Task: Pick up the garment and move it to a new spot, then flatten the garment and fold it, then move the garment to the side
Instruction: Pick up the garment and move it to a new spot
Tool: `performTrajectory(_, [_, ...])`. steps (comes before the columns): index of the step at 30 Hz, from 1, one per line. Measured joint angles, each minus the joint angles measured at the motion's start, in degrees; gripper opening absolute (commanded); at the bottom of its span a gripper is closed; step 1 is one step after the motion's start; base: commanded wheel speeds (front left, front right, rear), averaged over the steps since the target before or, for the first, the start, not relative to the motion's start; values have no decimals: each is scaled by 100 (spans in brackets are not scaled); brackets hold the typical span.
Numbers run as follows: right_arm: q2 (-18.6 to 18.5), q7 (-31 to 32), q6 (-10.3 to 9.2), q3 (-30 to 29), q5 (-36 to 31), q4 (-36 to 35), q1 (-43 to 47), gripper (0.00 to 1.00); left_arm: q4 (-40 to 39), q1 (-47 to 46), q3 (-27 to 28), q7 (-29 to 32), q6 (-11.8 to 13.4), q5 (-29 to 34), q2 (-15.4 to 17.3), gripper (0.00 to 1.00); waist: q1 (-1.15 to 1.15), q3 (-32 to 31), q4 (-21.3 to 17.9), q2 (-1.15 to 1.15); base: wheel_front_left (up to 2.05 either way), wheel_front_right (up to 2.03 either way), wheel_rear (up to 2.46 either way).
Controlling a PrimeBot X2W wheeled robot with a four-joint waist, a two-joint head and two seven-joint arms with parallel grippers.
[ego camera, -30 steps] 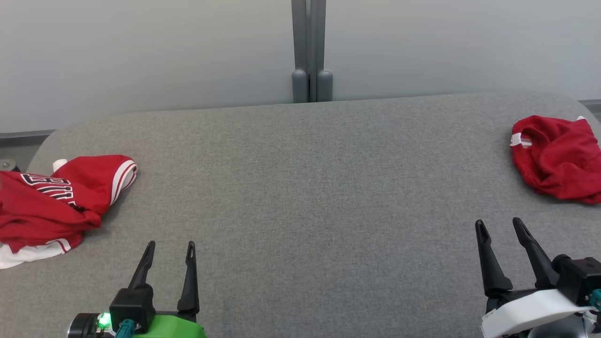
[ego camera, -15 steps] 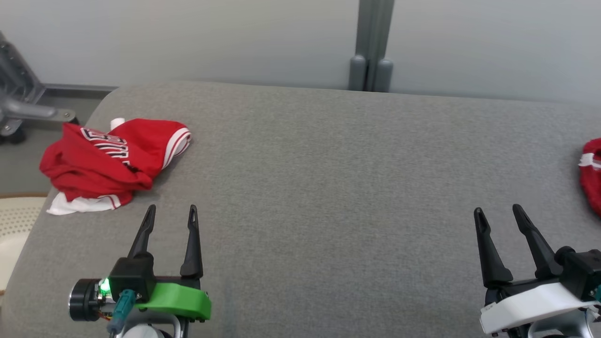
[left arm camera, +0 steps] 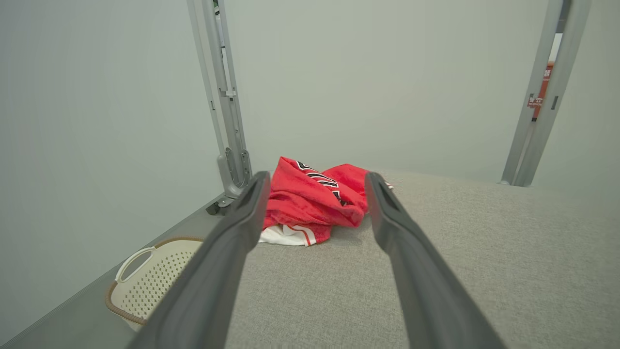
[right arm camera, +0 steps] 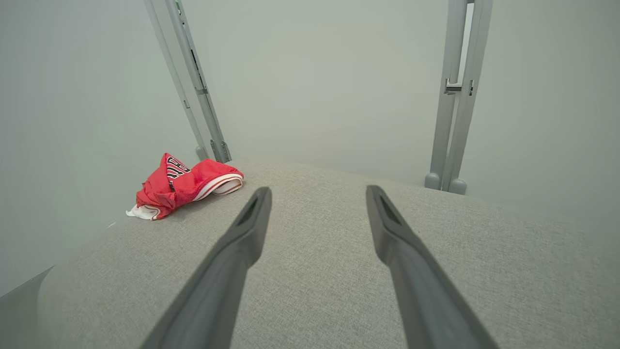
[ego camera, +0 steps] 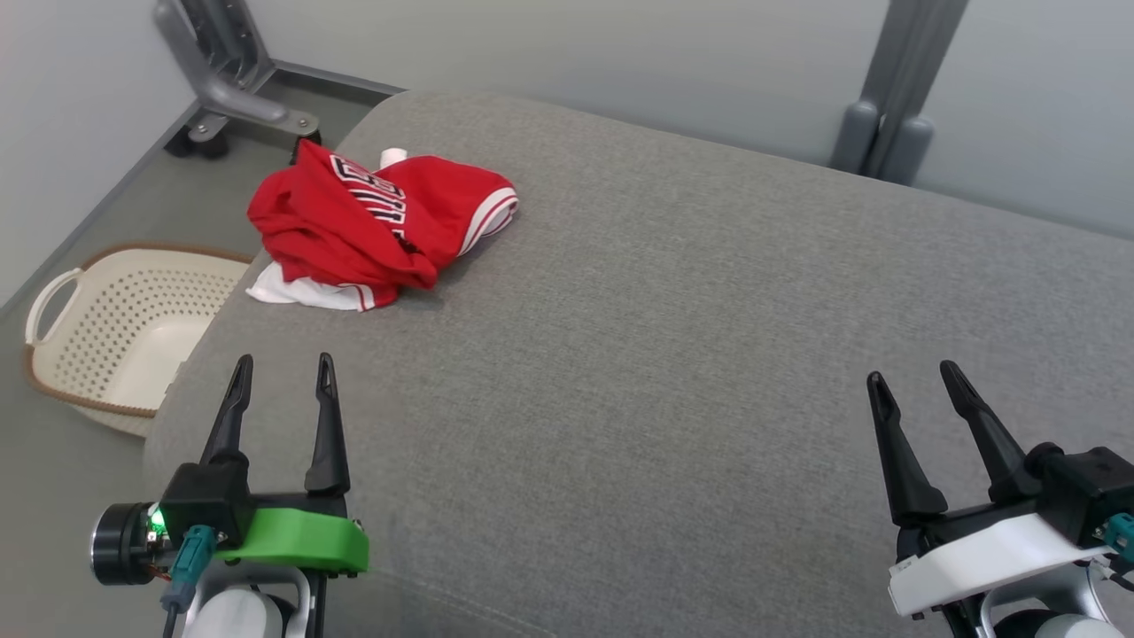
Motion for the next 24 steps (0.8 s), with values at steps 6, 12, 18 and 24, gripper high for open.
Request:
performTrajectory(6, [-96,119,0,13,-25,-151,-132,100,85,-102,156,0,-107,141,-177,100,0,212,255,0,0,0,0])
performTrajectory(12, [-401,369,0,-9,-43,-495,-450,100,584,-848,171,-7,-344,136,-477,100,0,646,294,0,0,0,0])
performTrajectory(18, [-710,528,0,-105,-14,-782,-783,100,1912,-2218,219,4,-667,-105,-592,100,0,1262,170,0,0,0,0])
performTrajectory(24, [-894,542,0,-177,97,-858,-1073,100,3632,-3503,474,101,-810,-300,-431,100,0,1969,-115,0,0,0,0])
